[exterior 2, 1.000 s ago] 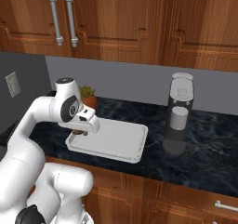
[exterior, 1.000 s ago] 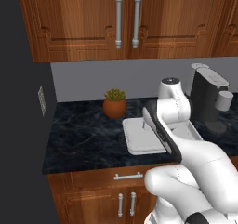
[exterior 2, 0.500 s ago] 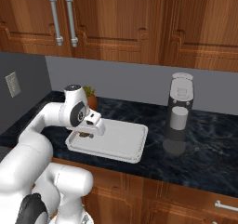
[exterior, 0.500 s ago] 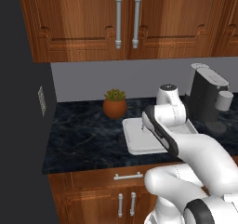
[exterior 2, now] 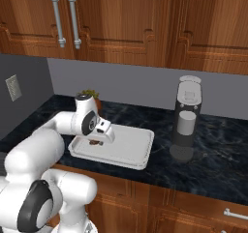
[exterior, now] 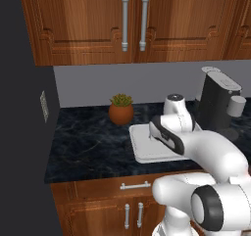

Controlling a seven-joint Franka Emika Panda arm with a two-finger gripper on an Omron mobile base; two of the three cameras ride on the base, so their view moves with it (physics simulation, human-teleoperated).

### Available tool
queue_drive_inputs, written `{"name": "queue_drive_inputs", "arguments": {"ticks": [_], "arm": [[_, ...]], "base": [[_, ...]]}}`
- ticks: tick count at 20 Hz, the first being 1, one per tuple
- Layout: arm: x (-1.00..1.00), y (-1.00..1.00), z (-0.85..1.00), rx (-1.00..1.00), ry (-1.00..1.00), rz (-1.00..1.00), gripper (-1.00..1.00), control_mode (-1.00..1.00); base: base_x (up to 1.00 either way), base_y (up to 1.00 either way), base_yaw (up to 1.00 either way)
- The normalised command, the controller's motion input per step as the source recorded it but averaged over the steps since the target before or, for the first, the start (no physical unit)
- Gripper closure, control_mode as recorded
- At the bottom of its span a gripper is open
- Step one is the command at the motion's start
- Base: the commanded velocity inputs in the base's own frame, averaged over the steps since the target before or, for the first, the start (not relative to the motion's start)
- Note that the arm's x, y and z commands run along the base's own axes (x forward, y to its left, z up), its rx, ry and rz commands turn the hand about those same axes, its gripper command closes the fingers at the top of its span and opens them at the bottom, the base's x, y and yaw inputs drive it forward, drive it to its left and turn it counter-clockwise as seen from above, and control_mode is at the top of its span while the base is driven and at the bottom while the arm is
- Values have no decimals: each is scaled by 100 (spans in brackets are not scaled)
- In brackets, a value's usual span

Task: Pick the banana and peach from the fridge and place them inside the tupperware on the counter.

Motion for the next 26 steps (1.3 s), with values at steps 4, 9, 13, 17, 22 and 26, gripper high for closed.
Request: {"name": "queue_drive_inputs", "arguments": {"ticks": [4,9,13,17,22,26], "arm": [[27,-6,-32,0,0,0,100,-100],[31,-3,-33,0,0,0,100,-100],[32,0,-34,0,0,0,100,-100],[34,0,-32,0,0,0,100,-100],[38,0,-29,0,0,0,100,-100],[37,0,-19,0,0,0,-100,-100]], "base": [[0,0,0],[0,0,0],[0,0,0],[0,0,0],[0,0,0],[0,0,0]]}}
